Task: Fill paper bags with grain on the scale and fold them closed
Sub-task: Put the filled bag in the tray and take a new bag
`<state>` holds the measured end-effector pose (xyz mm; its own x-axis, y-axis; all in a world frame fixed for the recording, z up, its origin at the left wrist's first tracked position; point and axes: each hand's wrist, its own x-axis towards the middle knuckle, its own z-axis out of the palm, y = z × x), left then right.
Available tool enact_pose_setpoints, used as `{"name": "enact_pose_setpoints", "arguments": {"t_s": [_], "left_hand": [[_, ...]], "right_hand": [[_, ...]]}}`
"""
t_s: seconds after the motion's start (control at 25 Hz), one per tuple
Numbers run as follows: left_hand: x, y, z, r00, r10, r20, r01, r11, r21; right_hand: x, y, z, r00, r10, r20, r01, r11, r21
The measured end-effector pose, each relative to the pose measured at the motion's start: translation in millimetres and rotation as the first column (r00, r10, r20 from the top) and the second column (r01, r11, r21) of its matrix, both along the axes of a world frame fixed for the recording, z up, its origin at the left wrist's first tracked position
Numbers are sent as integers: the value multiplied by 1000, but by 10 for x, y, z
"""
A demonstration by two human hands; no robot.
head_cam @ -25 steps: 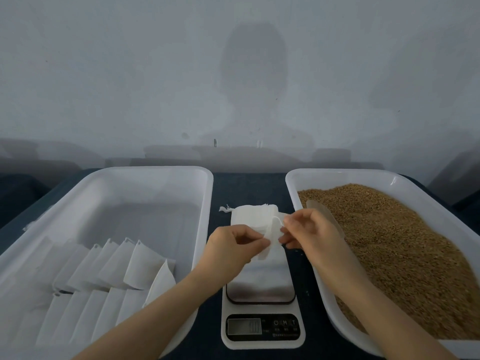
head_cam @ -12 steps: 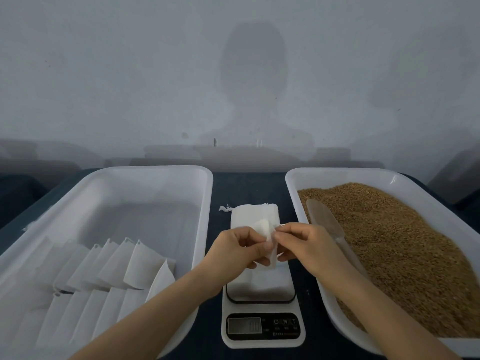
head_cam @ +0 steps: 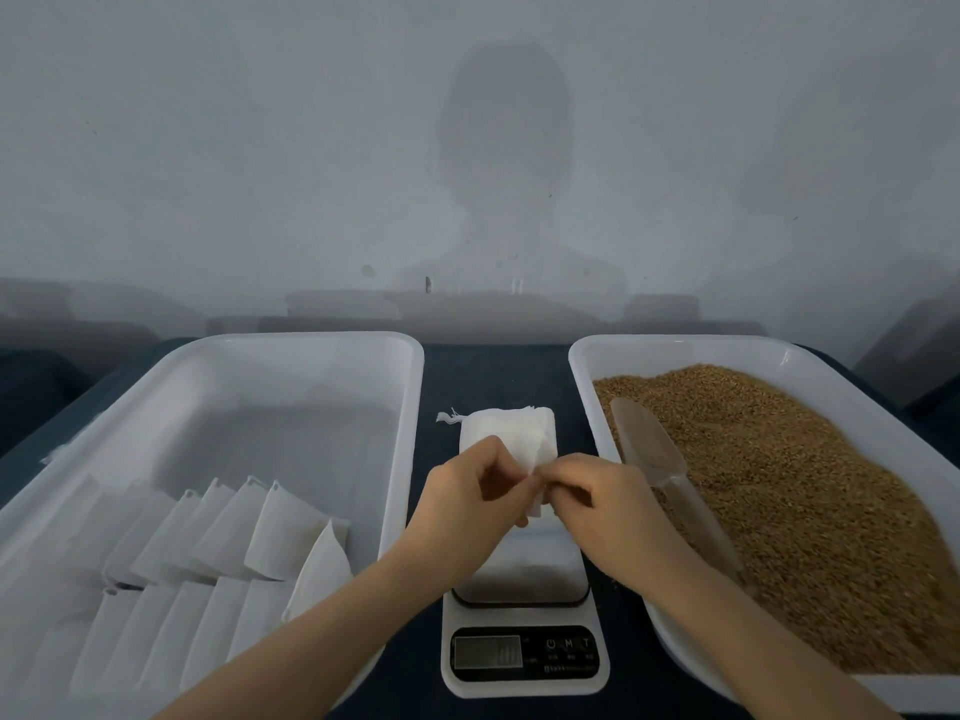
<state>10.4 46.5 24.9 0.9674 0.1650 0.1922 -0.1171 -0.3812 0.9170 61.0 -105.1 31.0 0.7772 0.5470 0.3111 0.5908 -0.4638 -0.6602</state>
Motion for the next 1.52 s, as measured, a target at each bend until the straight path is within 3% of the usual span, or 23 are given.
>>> {"name": "enact_pose_setpoints", "arguments": {"t_s": [0.12,0.2,0.36,0.48,0.56,0.68,0.8,0.96,1.12,1.2,1.24,1.32,1.4,1.52], "left_hand": [[-12,-6,-31,987,-79,141,54,983,177],[-10,8,-36,968,-120,220,62,966,251],[-27,19,-11,961,-132,244,55,953,297],[15,39,8,977,82,199,-104,989,103],[77,97,44,981,192,6,-190,971,-143],[133,162,-21,978,83,-192,-139,945,-297],[106,167,-42,990,59,-129,-99,938,-331],[125,170,-37,984,171,-42,-174,907,-384],[120,124,4,963,268,-18,-264,933,-245],[69,112,-10,953,216,213,-240,966,95],[68,96,-33,938,94,333,-205,927,315],[74,15,-77,908,-136,396,-163,757,632],[75,-28,-132,904,-189,384,-155,691,706],[83,0,-156,909,-127,396,-201,700,686]], "right_hand": [[46,-30,52,956,-21,-294,43,997,68],[49,-35,85,913,-22,-408,94,983,157],[33,-57,94,947,-143,-289,203,961,188],[52,-87,96,944,-131,-304,166,982,92],[59,-98,96,940,-91,-330,114,992,49],[51,-119,121,941,-30,-338,44,998,34],[50,-127,147,917,-47,-397,68,997,40],[97,-140,123,878,-74,-472,162,976,147],[68,-119,140,872,-110,-477,183,977,109],[84,-140,132,866,-118,-487,181,980,84],[80,-142,135,877,-133,-462,175,983,49],[68,-120,132,907,-135,-399,142,990,-12],[73,-102,99,922,-111,-371,113,993,-16],[49,-74,87,935,-77,-345,92,995,27]]}}
